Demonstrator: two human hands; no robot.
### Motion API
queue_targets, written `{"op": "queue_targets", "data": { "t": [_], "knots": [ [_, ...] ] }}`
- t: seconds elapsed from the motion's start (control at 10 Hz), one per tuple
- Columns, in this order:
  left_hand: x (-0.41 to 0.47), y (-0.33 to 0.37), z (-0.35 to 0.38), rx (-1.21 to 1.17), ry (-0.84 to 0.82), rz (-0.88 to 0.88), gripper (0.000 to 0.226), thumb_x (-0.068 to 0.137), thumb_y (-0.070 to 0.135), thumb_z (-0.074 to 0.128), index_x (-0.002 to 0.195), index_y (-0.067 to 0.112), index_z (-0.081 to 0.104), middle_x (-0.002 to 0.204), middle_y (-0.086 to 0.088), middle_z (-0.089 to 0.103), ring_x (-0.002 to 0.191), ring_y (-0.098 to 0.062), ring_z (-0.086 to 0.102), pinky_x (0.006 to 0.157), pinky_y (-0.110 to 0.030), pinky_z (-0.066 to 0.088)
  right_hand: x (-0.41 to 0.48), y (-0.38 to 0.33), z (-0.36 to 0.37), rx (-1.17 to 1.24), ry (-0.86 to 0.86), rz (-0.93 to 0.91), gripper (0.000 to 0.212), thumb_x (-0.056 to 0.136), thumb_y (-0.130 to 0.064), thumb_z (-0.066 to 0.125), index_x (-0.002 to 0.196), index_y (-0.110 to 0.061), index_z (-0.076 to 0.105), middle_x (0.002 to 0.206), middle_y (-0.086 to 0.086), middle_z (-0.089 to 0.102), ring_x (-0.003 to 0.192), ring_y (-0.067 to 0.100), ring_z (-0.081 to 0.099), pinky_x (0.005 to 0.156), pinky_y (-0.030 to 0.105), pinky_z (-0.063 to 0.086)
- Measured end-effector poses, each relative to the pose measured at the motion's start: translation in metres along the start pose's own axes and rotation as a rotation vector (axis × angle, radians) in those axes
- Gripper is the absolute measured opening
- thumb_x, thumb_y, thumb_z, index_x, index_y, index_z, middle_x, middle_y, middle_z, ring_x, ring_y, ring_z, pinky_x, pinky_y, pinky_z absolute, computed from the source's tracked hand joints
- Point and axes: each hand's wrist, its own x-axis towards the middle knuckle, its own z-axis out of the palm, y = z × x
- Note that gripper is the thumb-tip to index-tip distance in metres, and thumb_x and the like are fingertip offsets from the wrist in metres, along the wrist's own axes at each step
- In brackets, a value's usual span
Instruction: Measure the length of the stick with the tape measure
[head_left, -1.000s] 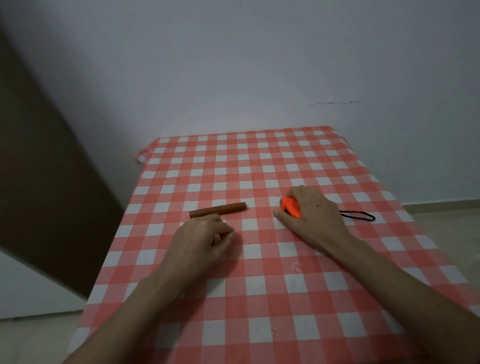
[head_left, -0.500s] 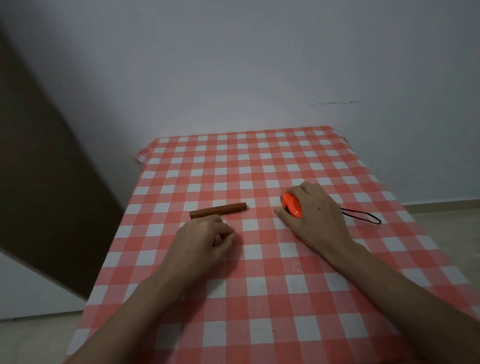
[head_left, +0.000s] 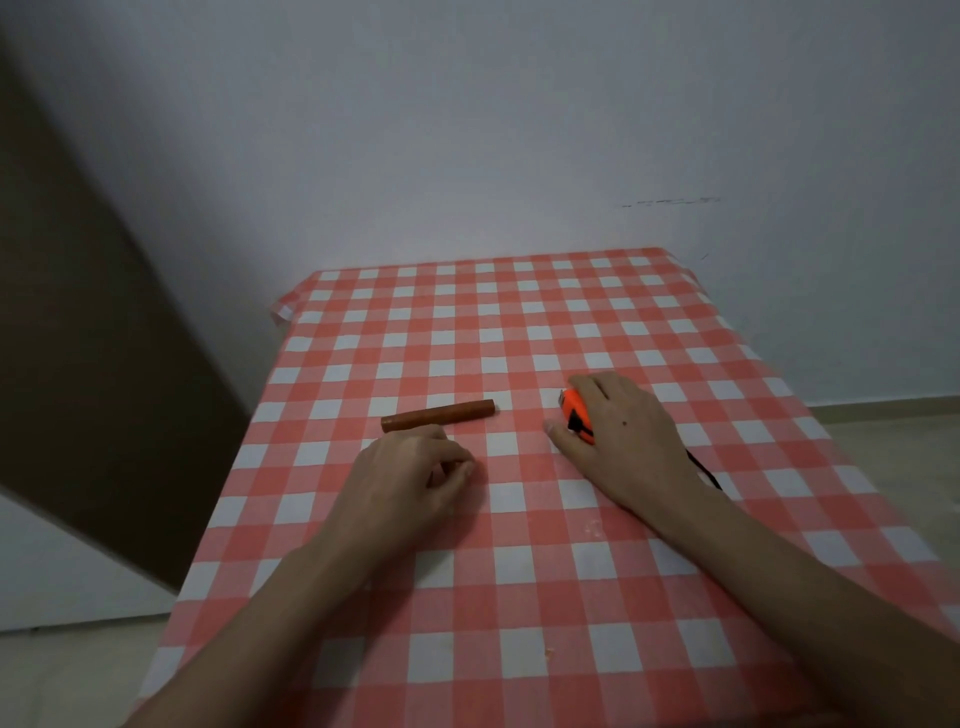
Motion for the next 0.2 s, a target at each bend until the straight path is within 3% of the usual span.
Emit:
{"op": "queue_targets", "data": {
  "t": [0.1,0.2],
  "knots": [
    [0.001,0.000,-0.004,0.006,-0.001,-0.018,0.016,0.090,0.022,0.066,0.100,0.019,0.077,0.083,0.015,0.063,0.063,0.003,0.056,0.060,-0.007,0.038,0.000,0.002,-0.001,-0.018,-0.031,-0.003,0.057,0.089,-0.061,0.044,0.122,-0.017,0.058,0.117,0.003,0.061,0.110,0.024,0.055,0.096,0.037,0.041],
    [0.002,-0.001,-0.008,-0.110,0.078,-0.088,0.013,0.089,0.024,0.066,0.094,0.020,0.077,0.079,0.016,0.064,0.064,0.002,0.058,0.060,-0.009,0.039,0.000,-0.001,-0.012,0.025,-0.083,0.039,0.076,0.088,-0.072,0.034,0.141,-0.020,0.047,0.146,0.003,0.048,0.140,0.025,0.036,0.116,0.044,0.027]
  ]
}}
